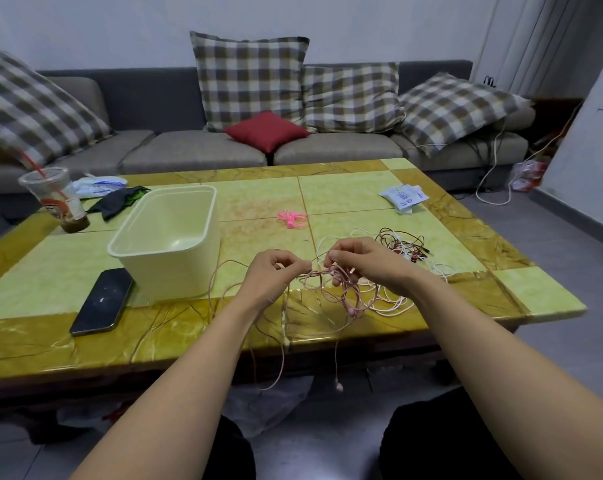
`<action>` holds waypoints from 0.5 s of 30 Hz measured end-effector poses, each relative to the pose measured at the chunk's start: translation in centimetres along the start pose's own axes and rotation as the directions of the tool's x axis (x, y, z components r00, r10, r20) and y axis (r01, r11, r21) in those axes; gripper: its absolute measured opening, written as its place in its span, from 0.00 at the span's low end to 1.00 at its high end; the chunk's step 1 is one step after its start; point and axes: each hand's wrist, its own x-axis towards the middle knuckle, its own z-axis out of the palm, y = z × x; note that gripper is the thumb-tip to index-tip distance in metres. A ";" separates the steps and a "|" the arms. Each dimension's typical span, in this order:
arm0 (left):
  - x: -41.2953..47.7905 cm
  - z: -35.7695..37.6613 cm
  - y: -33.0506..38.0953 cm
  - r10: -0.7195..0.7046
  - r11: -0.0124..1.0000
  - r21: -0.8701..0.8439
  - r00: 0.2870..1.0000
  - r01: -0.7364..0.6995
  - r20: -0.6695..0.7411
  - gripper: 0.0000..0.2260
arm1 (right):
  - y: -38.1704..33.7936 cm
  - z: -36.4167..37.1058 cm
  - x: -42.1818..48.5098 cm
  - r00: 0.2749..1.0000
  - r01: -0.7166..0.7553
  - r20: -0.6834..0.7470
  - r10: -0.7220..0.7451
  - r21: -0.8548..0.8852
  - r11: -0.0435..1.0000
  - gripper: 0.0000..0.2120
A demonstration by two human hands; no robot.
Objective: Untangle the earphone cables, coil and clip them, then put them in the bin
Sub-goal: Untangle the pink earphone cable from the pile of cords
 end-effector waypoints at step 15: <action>-0.4 0.9 0.5 -0.026 0.999 0.023 0.990 0.023 0.138 0.13 | 0.8 0.2 0.6 0.998 -0.058 0.009 0.057 0.185 0.981 0.09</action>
